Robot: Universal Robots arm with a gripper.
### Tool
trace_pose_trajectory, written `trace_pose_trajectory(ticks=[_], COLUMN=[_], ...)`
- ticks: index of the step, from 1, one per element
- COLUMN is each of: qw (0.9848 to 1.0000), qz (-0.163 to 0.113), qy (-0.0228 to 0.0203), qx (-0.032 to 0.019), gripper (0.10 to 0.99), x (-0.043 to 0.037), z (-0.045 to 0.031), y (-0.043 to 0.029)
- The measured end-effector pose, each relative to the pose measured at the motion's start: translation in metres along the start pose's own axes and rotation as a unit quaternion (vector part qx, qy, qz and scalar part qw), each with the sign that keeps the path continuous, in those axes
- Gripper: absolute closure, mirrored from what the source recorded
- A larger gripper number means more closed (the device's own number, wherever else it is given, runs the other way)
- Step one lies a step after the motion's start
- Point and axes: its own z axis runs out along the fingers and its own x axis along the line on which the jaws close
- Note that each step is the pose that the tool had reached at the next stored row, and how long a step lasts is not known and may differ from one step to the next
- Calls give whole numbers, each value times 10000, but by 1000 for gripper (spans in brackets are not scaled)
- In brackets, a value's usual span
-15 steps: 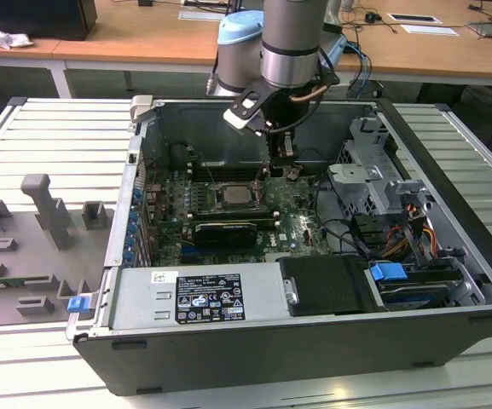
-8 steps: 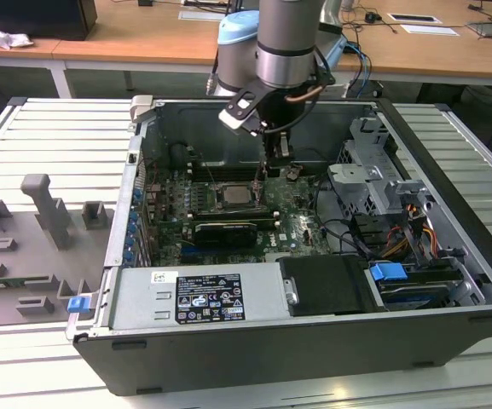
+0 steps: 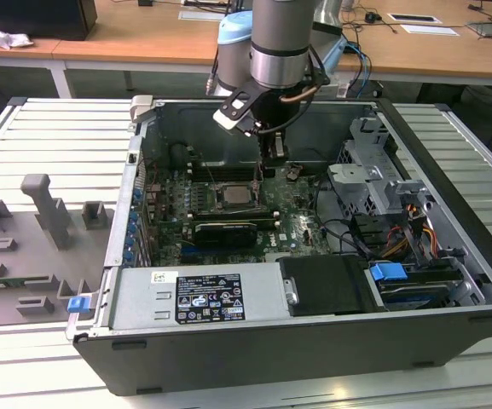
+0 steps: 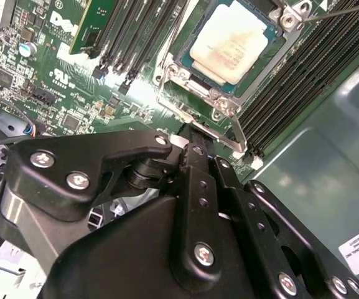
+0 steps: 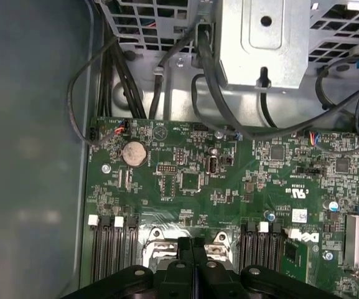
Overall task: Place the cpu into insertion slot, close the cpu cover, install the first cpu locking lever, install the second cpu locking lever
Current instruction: 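Close the cpu cover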
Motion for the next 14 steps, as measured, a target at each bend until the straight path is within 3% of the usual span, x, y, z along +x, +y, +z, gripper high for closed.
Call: trace_pose_trajectory(ticks=[6, 14], qw=[10000, 10000], qz=[0, 0], qy=[1, 0], qx=[-1, 0], gripper=[980, 980], x=[5, 9], z=[6, 20], y=[-88, -153])
